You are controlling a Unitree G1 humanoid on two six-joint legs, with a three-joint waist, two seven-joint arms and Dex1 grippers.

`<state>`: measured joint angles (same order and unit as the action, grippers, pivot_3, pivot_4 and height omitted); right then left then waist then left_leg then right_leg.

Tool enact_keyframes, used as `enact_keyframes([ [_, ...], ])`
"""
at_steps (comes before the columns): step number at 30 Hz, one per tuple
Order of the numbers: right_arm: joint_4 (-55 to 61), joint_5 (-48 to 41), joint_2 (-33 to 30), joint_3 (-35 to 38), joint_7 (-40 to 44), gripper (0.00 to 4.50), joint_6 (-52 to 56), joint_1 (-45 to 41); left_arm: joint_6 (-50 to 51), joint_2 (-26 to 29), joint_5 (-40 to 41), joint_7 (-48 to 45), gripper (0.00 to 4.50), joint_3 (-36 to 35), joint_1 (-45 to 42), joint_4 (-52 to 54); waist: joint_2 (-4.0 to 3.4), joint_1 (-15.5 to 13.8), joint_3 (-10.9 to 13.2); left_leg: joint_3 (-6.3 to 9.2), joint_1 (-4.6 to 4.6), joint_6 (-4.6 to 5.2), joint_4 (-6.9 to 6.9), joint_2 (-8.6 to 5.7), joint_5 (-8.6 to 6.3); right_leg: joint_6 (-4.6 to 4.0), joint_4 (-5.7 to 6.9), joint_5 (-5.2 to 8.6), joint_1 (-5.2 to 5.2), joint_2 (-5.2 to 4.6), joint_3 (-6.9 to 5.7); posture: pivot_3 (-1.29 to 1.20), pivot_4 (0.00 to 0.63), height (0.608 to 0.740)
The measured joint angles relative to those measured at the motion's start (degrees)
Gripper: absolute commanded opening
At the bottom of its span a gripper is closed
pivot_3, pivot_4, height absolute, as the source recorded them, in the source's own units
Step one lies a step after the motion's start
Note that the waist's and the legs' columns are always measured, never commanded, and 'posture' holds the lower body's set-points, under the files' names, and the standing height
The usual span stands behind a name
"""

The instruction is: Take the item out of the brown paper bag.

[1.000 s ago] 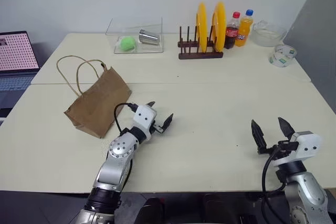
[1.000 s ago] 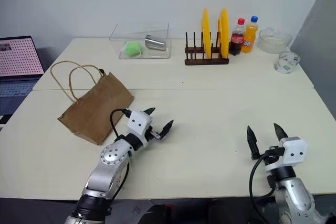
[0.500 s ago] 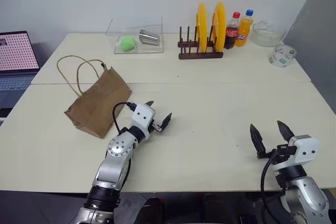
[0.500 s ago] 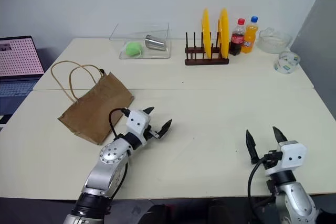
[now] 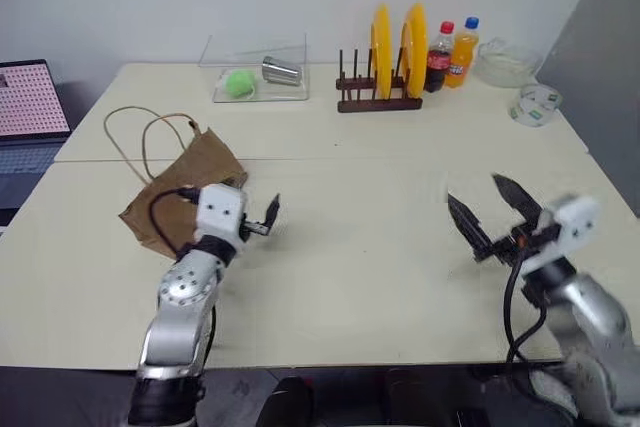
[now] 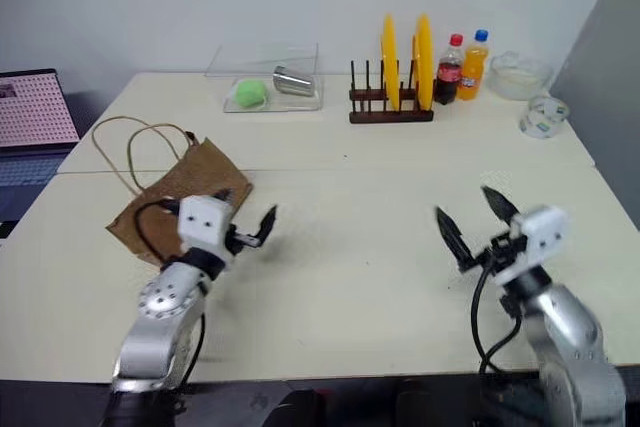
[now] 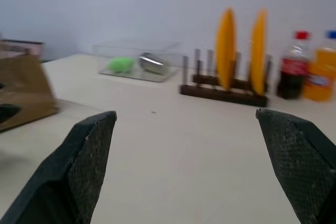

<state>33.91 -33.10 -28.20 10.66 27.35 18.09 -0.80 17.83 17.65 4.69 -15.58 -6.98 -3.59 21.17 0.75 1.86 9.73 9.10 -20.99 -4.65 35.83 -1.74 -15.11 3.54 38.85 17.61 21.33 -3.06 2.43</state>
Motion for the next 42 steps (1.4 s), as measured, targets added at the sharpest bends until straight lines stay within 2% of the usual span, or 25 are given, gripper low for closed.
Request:
enact_keyframes([
  [3,0.6,-4.6,-4.0,-1.8,4.5,4.5,4.5,-4.6,6.1,1.9,3.5,-0.8,4.48,-3.4,2.4,7.4,0.17,-0.2,0.1,0.11,-0.04,0.0,-0.03,0.01,0.0,-0.04,0.0,0.02,-0.01,0.01,-0.13,0.0,0.15,0.74],
  [6,0.1,-7.8,-6.8,-4.4,9.3,4.5,7.9,-7.8,13.3,6.1,10.8,-4.2,4.48,-10.2,3.3,10.3,0.22,-0.3,0.1,0.08,-0.1,0.01,-0.03,-0.02,-0.01,-0.04,-0.06,0.02,0.02,-0.01,-0.12,0.0,0.15,0.74],
  [10,-1.2,-8.5,-7.4,-7.5,13.6,4.5,8.8,-10.7,20.2,13.9,17.9,-9.6,4.48,-18.9,3.6,6.6,0.32,-0.2,0.3,0.08,-0.07,0.01,-0.04,0.02,-0.01,-0.04,-0.06,0.02,0.03,0.01,-0.15,0.0,0.15,0.74],
  [14,-4.2,-7.4,-6.6,-9.3,15.6,4.5,8.5,-11.5,24.1,21.8,22.4,-14.6,4.48,-24.3,2.3,0.3,0.51,-0.1,0.5,0.07,-0.09,0.01,-0.03,0.01,-0.01,-0.05,-0.1,0.02,0.04,0.01,-0.14,0.0,0.15,0.74],
  [17,-5.7,-6.2,-6.1,-9.8,16.5,4.5,7.8,-11.5,24.0,26.2,23.4,-18.2,4.48,-25.3,2.0,-3.7,0.44,-0.1,0.5,0.05,-0.09,0.0,-0.08,0.02,-0.01,-0.05,-0.13,0.01,0.08,-0.01,-0.1,0.0,0.15,0.74],
  [20,-5.8,-5.9,-5.9,-9.8,17.3,4.5,7.4,-11.5,23.9,28.1,24.2,-20.1,4.48,-26.6,0.6,-7.8,0.46,-0.1,0.6,0.07,-0.1,-0.01,-0.12,0.1,-0.02,-0.06,-0.12,0.01,0.11,0.01,-0.13,0.0,0.15,0.74],
  [29,-5.9,-5.8,-4.9,-10.9,18.7,4.5,7.4,-11.3,29.5,28.4,32.7,-21.0,4.48,-28.6,-0.5,-1.5,0.52,-0.1,0.7,0.06,-0.13,-0.03,-0.11,0.31,-0.03,-0.06,-0.13,0.01,0.12,-0.01,-0.1,0.0,0.15,0.74],
  [33,-6.2,-5.8,-4.7,-11.5,18.9,4.5,7.4,-11.8,30.5,28.5,33.5,-20.0,4.48,-29.2,-0.5,-1.9,0.52,0.0,0.7,0.03,-0.12,-0.03,-0.11,0.27,-0.03,-0.06,-0.13,0.01,0.12,0.01,-0.1,0.0,0.15,0.74],
  [39,-7.4,-5.7,-4.8,-11.9,20.2,4.5,7.4,-13.1,28.7,36.0,32.3,-24.1,4.48,-29.9,-3.5,-14.1,0.52,0.0,0.7,0.03,-0.13,-0.03,-0.11,0.18,-0.03,-0.07,-0.11,0.01,0.2,0.09,-0.12,0.0,0.15,0.74],
  [42,-7.4,-5.7,-4.9,-12.0,20.4,4.5,7.5,-13.4,26.0,37.4,30.9,-25.1,4.48,-29.9,-5.2,-17.6,0.51,0.0,0.7,-0.01,-0.14,-0.03,-0.12,0.18,-0.03,-0.07,-0.14,0.01,0.19,-0.01,-0.06,0.0,0.15,0.74],
])
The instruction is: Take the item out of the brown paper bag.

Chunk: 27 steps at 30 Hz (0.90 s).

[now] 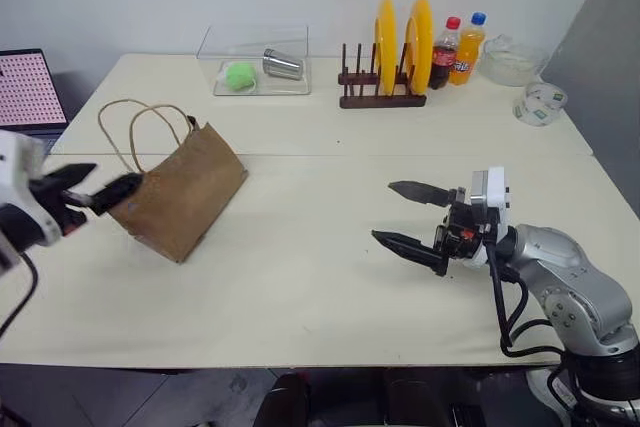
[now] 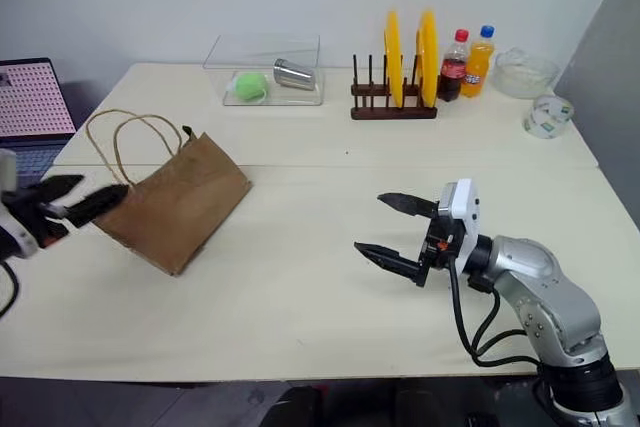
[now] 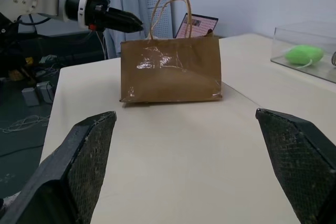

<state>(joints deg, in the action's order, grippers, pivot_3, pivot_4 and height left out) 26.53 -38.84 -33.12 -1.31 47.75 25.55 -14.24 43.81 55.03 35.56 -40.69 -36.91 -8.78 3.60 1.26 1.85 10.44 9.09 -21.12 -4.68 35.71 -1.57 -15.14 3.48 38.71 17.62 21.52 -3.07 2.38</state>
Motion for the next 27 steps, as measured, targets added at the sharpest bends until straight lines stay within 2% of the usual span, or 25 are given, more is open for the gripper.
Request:
enact_keyframes([
  [8,1.1,-0.1,0.0,-0.3,-0.3,4.5,0.7,-1.9,1.3,0.0,0.3,-4.4,4.48,6.9,-2.2,-1.3,0.01,0.0,0.0,0.08,-0.68,-0.03,0.18,0.1,0.02,-0.08,0.26,-0.06,0.72,0.04,-0.06,0.0,0.15,0.74],
  [14,2.6,-0.5,-0.2,-0.5,-0.4,4.5,1.6,-2.5,0.2,1.6,-2.1,-3.9,4.48,9.4,-9.5,-7.3,0.0,0.1,0.0,0.05,-0.69,-0.02,0.18,0.0,0.01,-0.09,0.25,-0.07,0.72,0.05,-0.05,0.0,0.15,0.74],
  [25,5.5,-0.5,-1.1,-1.7,-1.4,4.5,4.9,-4.8,-0.7,2.3,-5.2,-7.8,4.48,16.4,-13.3,-11.3,0.01,0.2,0.0,0.09,-0.7,-0.03,0.22,-0.02,0.02,-0.1,0.28,-0.08,0.73,0.07,-0.1,0.0,0.15,0.74],
  [27,5.9,-0.6,-1.3,-1.8,-1.7,4.5,5.6,-4.8,-1.1,2.5,-6.4,-8.0,4.08,17.5,-14.7,-13.1,0.01,0.1,0.0,0.09,-0.71,-0.03,0.22,-0.04,0.02,-0.1,0.28,-0.08,0.73,0.07,-0.1,0.0,0.15,0.74],
])
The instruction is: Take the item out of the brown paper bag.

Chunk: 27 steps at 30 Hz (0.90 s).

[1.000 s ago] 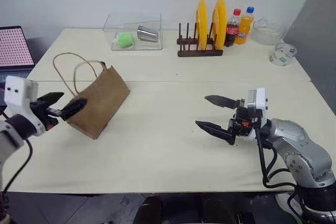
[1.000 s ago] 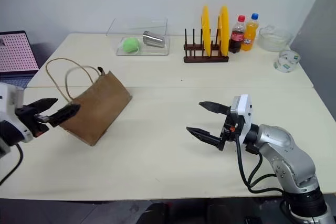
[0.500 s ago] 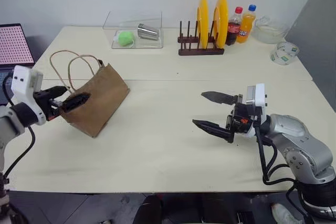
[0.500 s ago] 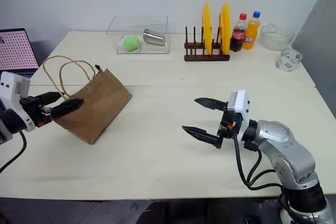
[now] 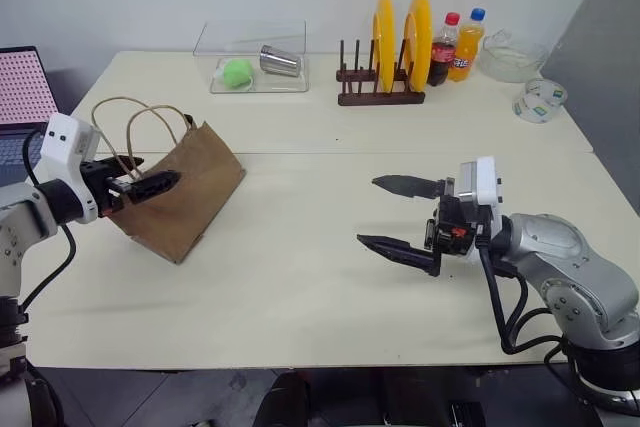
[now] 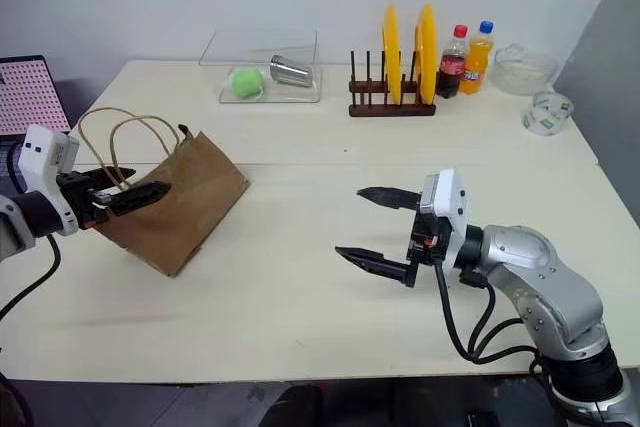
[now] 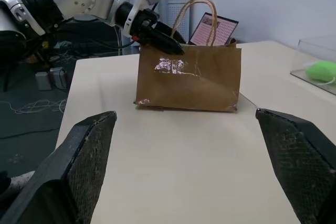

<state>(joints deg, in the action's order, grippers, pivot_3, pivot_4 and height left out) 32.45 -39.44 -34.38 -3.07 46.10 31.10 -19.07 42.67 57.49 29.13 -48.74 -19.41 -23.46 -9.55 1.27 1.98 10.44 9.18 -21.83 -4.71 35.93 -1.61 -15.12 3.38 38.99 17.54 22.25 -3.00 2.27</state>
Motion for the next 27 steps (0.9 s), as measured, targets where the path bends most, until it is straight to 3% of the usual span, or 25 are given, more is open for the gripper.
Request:
enact_keyframes([
  [13,2.2,-0.2,-0.1,0.1,-1.5,4.5,2.4,0.3,-5.4,0.2,-7.5,-4.9,0.15,8.6,-9.1,-9.1,0.01,-0.1,0.0,0.03,-0.03,0.0,0.06,-0.05,0.0,0.01,0.04,-0.01,-0.01,-0.01,-0.03,0.0,0.15,0.74],
  [17,4.6,-0.8,-0.4,0.9,-2.5,4.5,2.7,2.1,-10.7,0.2,-10.3,-10.0,0.07,12.6,-14.1,-12.5,0.05,-0.4,0.0,0.12,-0.12,-0.01,0.13,-0.1,0.01,0.01,0.04,-0.01,-0.02,-0.02,-0.15,0.0,0.15,0.74],
  [21,7.3,-1.4,-1.0,2.5,-4.5,4.5,3.4,4.7,-19.5,-1.2,-14.9,-16.2,0.07,18.1,-26.2,-20.6,0.11,-0.5,0.0,0.15,-0.2,-0.01,0.18,-0.17,0.01,0.05,0.02,-0.03,-0.02,-0.03,-0.19,0.0,0.15,0.74],
  [27,12.3,-2.1,-1.3,5.0,-9.9,4.5,4.8,11.1,-33.7,-10.8,-20.4,-23.4,0.07,23.6,-43.7,-36.0,0.14,-0.1,0.0,0.11,-0.26,-0.01,0.23,-0.28,0.02,0.07,0.01,-0.04,0.0,-0.09,-0.15,0.0,0.15,0.74],
])
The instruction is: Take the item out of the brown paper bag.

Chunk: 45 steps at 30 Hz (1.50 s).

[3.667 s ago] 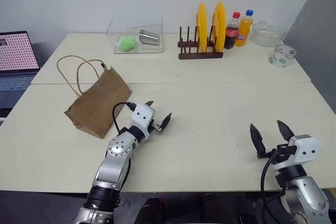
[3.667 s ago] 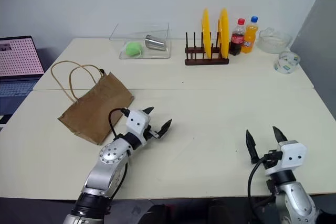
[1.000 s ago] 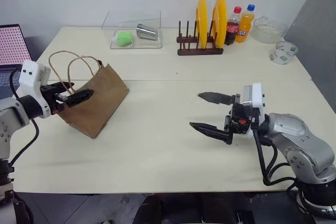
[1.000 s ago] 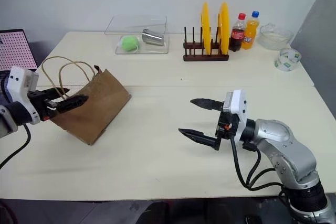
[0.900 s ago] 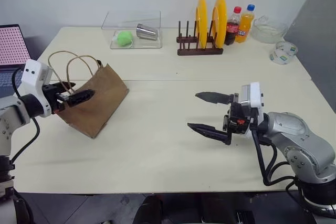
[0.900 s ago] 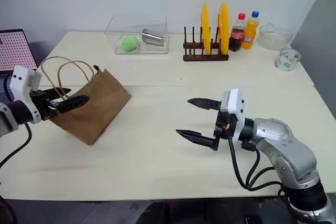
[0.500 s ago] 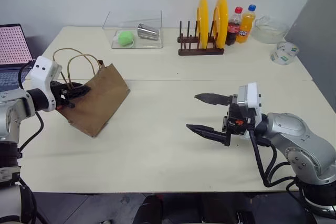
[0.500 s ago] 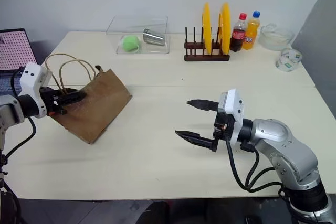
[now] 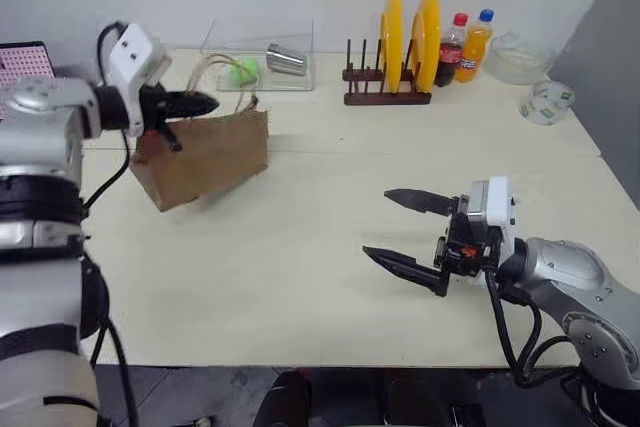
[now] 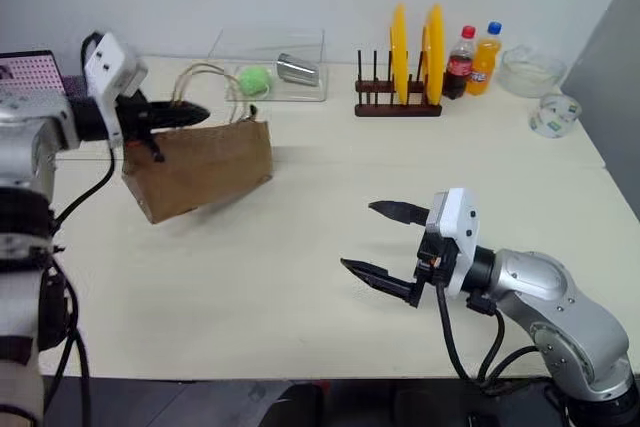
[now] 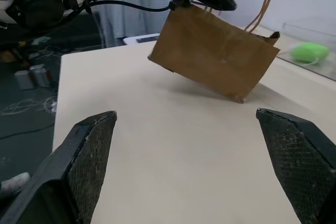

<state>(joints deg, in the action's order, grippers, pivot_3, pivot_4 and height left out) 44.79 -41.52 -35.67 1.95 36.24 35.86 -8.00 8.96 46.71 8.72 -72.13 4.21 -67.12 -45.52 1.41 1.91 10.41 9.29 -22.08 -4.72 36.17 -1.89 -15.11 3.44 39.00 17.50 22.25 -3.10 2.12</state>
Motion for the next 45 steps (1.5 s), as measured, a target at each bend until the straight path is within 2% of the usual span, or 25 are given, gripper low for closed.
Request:
enact_keyframes([
  [8,7.8,0.8,1.4,1.3,-9.6,4.5,1.2,9.0,-15.2,-12.0,-4.4,-5.1,0.07,1.7,-11.2,-17.0,0.02,0.3,0.0,0.05,-0.01,0.05,0.15,-0.04,0.0,0.04,0.11,-0.01,-0.04,0.0,-0.01,0.0,0.15,0.74],
  [15,10.1,1.6,2.0,1.2,-14.9,4.5,1.7,13.1,-19.7,-12.7,-7.5,-3.8,0.07,1.2,-15.5,-24.9,0.02,1.7,0.0,0.01,0.05,0.08,0.24,-0.11,0.0,0.15,0.22,-0.07,-0.04,-0.02,0.11,0.0,0.15,0.74],
  [20,10.1,0.9,1.5,1.2,-15.4,4.5,1.7,12.8,-19.7,-10.2,-8.8,-3.6,0.07,0.8,-15.8,-26.5,0.02,1.8,0.0,0.01,0.04,0.08,0.29,-0.11,0.0,0.15,0.26,-0.06,-0.03,-0.02,0.13,0.0,0.15,0.74],
  [26,10.1,-2.6,0.5,-0.6,-13.9,4.5,2.6,8.3,-18.4,-3.7,-10.1,-4.9,0.07,0.4,-12.8,-26.4,0.01,2.2,0.0,0.04,0.06,0.08,0.31,-0.1,0.0,0.15,0.33,-0.06,-0.03,-0.01,0.1,0.0,0.15,0.74],
  [31,6.7,-3.1,-0.7,-2.8,-10.1,4.5,3.1,0.6,-15.2,0.8,-10.2,-7.3,0.07,-0.1,-5.0,-23.1,0.03,2.7,0.0,0.07,0.03,0.08,0.5,-0.12,0.0,0.15,0.47,-0.06,-0.04,-0.01,0.1,0.0,0.15,0.74],
  [37,1.1,-2.5,-0.8,-5.9,-5.3,4.5,3.2,-6.1,-9.2,2.5,-8.2,-7.3,0.07,-2.5,2.4,-15.0,0.04,2.6,0.0,0.11,0.0,0.09,0.68,-0.13,0.0,0.15,0.63,-0.06,-0.03,-0.02,0.1,0.0,0.15,0.74],
  [40,-1.5,-2.4,-0.5,-7.5,-3.0,4.5,3.2,-9.9,-2.1,2.8,-5.9,-6.3,0.66,-4.0,8.3,-5.0,0.04,2.8,0.0,0.1,0.03,0.08,0.68,-0.1,0.0,0.14,0.69,-0.06,-0.01,-0.02,0.13,0.0,0.15,0.74],
  [45,-4.3,-1.2,-0.3,-8.5,0.2,4.5,2.4,-11.8,9.6,4.8,-1.7,-4.5,2.14,-7.0,17.5,10.5,0.04,2.9,0.0,0.08,0.03,0.08,0.69,-0.06,0.0,0.13,0.73,-0.06,0.04,-0.01,0.17,0.0,0.15,0.74],
])
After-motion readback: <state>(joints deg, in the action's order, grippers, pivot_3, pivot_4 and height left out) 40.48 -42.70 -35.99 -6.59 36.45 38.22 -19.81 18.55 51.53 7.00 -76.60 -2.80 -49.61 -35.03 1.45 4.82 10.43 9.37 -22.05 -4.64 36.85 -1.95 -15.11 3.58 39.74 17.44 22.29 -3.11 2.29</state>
